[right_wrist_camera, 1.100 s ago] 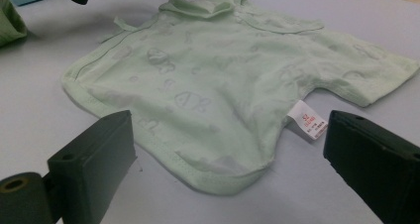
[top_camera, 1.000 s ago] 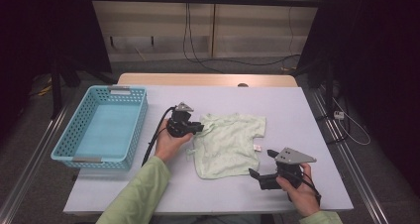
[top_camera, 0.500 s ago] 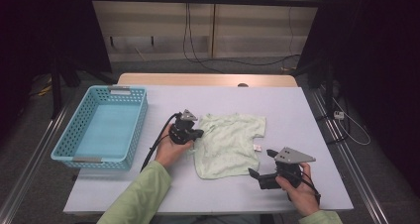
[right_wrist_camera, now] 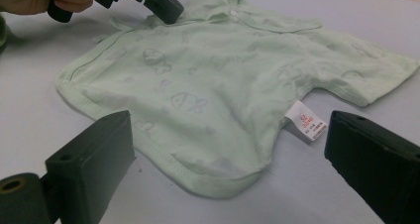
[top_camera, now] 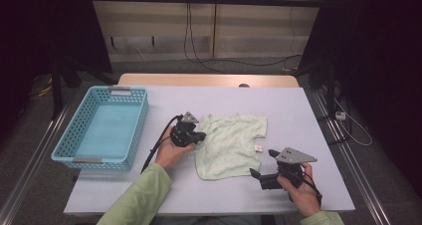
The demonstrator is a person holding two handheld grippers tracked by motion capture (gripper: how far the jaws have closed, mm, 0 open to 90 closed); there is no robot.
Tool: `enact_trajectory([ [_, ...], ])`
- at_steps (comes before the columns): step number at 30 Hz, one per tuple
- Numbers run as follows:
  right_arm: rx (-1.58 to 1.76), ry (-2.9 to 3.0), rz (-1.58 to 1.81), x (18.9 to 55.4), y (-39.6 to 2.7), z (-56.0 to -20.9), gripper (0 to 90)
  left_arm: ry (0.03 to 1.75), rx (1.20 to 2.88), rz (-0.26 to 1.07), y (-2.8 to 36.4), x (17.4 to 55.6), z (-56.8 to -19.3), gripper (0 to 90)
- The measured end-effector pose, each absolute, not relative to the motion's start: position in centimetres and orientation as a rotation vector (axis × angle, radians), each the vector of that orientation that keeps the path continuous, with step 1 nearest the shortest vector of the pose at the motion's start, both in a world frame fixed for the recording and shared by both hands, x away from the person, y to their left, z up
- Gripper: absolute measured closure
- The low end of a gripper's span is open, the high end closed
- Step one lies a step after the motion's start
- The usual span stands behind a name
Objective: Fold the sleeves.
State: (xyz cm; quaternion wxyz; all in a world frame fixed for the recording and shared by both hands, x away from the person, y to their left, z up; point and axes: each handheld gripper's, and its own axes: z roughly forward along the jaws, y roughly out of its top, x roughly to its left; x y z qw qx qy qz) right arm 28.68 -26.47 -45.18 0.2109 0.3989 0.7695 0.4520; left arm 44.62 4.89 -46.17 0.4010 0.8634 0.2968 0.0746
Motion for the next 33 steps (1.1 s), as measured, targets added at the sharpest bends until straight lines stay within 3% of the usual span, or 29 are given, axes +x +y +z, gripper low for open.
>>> enact_trajectory([
  [6, 1.112, 2.13, 1.259, 28.7, -26.5, -45.2, 4.8, 0.737, 2.178, 0.185, 4.9, 44.2, -45.8, 74.9],
  [17, 1.132, 2.092, 1.258, 29.3, -26.5, -45.1, 5.7, 0.795, 2.133, 0.264, 6.2, 43.0, -45.4, 27.0],
  [25, 1.191, 2.033, 1.267, 30.3, -26.9, -45.2, 5.7, 0.75, 2.123, 0.301, 6.7, 40.9, -44.3, 10.2],
  [30, 1.169, 2.033, 1.245, 31.0, -27.2, -45.1, 4.6, 0.742, 2.077, 0.255, 8.0, 39.2, -43.4, 6.7],
  [33, 1.187, 2.026, 1.232, 31.7, -27.4, -45.2, 4.6, 0.734, 2.059, 0.334, 9.0, 38.3, -43.0, 5.7],
])
